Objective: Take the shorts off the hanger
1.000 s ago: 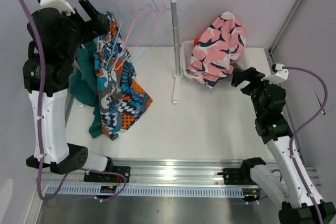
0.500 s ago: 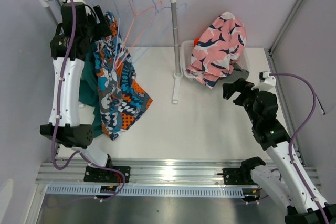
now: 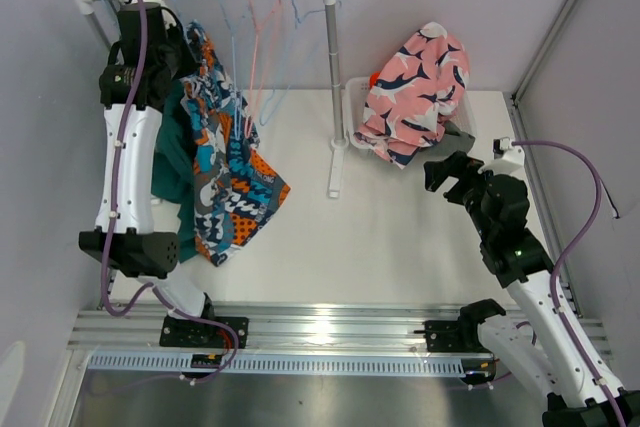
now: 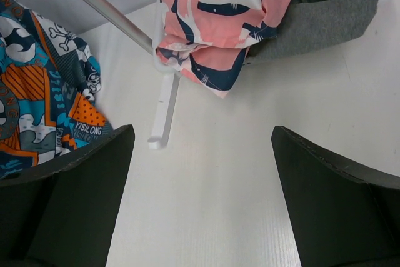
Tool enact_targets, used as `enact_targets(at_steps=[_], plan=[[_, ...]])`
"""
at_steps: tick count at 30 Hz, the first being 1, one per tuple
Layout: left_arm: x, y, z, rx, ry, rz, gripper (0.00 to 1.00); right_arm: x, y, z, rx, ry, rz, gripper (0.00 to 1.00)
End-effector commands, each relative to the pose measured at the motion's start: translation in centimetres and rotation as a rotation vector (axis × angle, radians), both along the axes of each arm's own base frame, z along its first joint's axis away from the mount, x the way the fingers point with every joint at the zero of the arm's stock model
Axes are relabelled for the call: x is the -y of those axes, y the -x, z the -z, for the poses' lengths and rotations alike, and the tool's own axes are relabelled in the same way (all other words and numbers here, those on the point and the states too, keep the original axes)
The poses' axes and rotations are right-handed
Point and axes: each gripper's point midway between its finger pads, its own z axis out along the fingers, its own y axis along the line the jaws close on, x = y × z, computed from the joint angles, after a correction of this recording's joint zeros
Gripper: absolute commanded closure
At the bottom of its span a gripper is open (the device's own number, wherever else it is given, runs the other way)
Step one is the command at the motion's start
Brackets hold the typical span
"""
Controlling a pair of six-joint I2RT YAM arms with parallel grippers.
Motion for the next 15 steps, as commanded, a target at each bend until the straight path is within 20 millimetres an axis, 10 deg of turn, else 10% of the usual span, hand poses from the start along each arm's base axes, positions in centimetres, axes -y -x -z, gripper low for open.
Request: enact_targets(at_steps=[1,10,15], plan=[[-0.1,-0.6,-0.5,0.027,0.002,0.021,0.89,0.1,0.2,-0.6,0.022,0.000,0.001,0.02],[0.7,0.4,-4.6,0.112,0.020,0.068,1.00,-4.4,1.4,-4.4,0.123,-0.045,-0.205,0.11],[1.2,2.0,-9.3,0.208,0.040,0.093,1.00,-11.5,4.6,-12.9,0.322,-0.050,-0.460,0.08]])
